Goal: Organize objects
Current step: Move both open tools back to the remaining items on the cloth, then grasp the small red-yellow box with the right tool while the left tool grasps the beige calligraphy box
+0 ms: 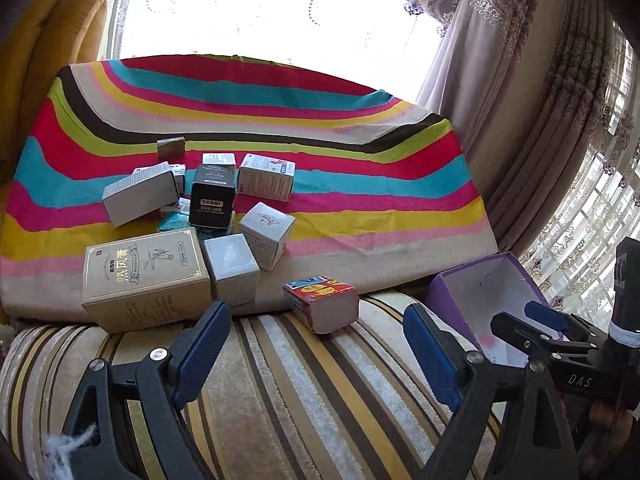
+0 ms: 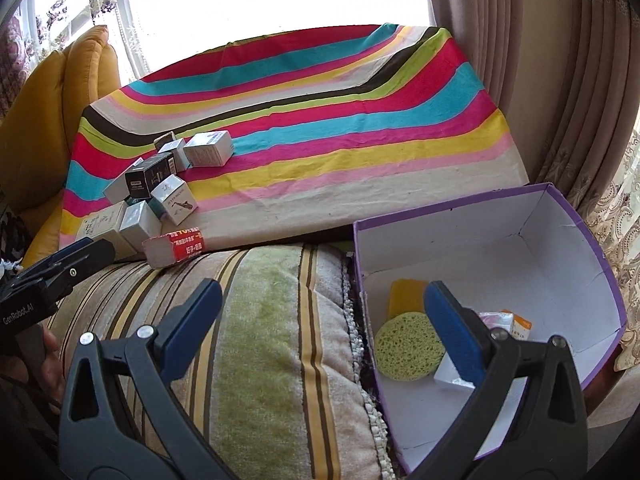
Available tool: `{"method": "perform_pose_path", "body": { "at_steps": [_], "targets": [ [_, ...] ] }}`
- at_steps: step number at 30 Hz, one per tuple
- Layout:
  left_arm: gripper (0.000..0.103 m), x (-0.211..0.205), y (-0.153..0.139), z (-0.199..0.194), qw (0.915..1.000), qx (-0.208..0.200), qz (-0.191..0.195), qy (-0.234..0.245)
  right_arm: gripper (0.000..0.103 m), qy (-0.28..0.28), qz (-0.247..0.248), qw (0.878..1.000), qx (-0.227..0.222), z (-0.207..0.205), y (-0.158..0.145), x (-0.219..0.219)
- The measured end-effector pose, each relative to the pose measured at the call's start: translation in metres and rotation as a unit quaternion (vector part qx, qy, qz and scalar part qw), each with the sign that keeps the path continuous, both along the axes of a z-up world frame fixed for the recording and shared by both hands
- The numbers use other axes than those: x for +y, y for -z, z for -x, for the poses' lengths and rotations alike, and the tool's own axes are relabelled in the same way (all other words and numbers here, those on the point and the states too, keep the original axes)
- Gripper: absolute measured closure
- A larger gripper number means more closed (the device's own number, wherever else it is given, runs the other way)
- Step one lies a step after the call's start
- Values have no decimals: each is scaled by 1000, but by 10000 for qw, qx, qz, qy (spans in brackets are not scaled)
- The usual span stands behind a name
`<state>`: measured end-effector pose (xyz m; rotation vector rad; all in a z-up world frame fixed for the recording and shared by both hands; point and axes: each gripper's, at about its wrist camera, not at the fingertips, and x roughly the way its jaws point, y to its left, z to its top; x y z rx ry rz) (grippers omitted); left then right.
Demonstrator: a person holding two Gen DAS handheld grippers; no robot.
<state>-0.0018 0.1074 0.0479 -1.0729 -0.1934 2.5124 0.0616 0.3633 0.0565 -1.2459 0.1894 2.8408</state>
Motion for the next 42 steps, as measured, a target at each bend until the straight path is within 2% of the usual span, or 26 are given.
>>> {"method": "perform_pose_path", "body": {
  "at_steps": [10,19,23,27,31,33,37,42],
  "targets": [
    [14,-51,1,-4,9973,-42,-119,-730,1,-601,-37,9981,-112,23,4,-48],
    [14,-75,13,8,9900,-429,-212,-1326,3,-1105,-170,9935,-205,44,12,-98],
    [12,-79,17,14,9871,-582,-146,-1486,9,-1264,-304,9910,-334,57,18,-114],
    [0,-80,20,21,9853,-658,-68,-1578,15,-1313,-377,9893,-511,71,27,-122],
    [0,-76,20,30,9844,-685,49,-1622,23,-1354,-452,9876,-654,84,34,-129],
    [0,-73,21,35,9838,-718,116,-1638,37,-1345,-512,9867,-750,90,39,-131],
    [0,-68,22,46,9823,-750,251,-1697,56,-1329,-510,9855,-919,100,49,-131],
    [0,-63,29,58,9780,-884,479,-1828,57,-1331,-472,9856,-926,105,53,-130]
  ]
}}
